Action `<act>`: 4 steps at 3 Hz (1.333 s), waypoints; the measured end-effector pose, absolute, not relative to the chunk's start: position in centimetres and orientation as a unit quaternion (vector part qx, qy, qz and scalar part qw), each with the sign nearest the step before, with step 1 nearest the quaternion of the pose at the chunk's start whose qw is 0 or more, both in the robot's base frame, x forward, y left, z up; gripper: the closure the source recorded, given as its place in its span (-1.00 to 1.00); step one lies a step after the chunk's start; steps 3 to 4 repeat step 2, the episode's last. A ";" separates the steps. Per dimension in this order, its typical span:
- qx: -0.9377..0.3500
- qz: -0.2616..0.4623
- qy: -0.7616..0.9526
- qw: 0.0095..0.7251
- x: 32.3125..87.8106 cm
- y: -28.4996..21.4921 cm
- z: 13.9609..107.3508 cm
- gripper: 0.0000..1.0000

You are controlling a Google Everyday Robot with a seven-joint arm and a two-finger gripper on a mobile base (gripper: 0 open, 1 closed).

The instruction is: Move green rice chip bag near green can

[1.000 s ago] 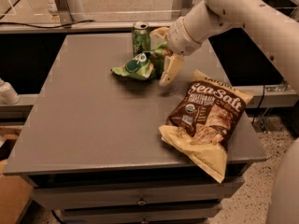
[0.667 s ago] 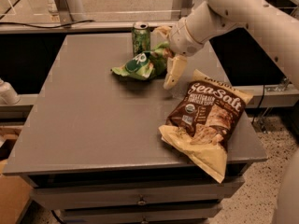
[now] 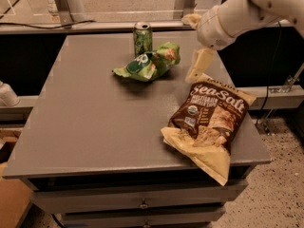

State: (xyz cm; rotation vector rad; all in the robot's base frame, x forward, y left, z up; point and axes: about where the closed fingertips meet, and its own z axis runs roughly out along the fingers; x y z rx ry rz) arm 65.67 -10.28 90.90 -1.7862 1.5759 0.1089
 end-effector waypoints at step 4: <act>-0.651 -0.001 0.642 0.406 65.0 -14.8 94.3 -1.00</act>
Offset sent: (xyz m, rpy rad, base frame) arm -0.0064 -0.0361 0.0276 0.0228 -0.0635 -0.1051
